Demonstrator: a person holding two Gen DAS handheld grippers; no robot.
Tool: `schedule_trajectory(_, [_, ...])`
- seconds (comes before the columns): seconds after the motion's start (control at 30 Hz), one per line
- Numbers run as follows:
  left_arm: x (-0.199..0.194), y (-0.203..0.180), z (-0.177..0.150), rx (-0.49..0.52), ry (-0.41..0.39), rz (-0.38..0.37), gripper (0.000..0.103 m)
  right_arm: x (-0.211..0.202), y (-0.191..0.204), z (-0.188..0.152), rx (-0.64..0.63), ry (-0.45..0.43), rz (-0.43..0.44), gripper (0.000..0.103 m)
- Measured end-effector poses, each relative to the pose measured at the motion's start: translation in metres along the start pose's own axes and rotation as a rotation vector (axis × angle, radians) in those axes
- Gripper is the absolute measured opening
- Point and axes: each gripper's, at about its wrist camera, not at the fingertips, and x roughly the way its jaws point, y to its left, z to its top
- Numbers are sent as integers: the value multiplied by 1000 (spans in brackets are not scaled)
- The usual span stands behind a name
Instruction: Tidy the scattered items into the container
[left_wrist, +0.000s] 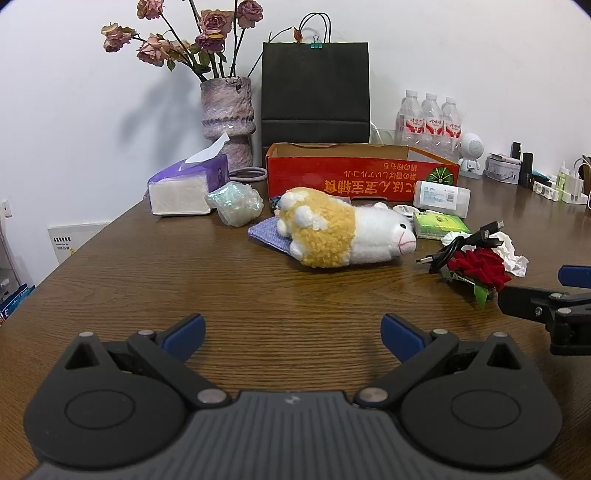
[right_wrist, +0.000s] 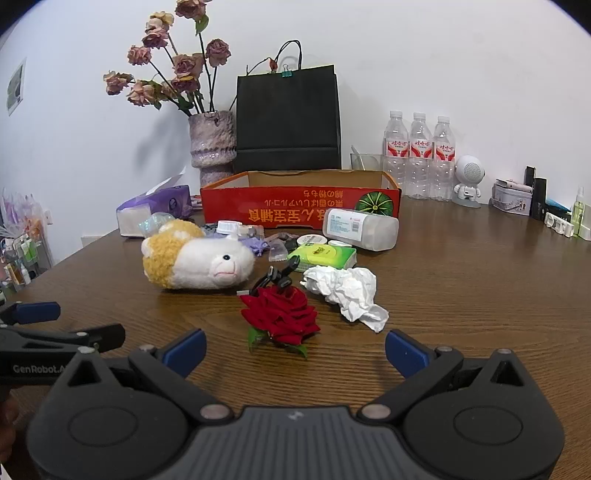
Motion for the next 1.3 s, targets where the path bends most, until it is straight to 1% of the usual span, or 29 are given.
schedule_trajectory(1.3, [0, -2, 1, 7, 7, 4, 103, 3, 6, -1, -16, 24, 3, 103])
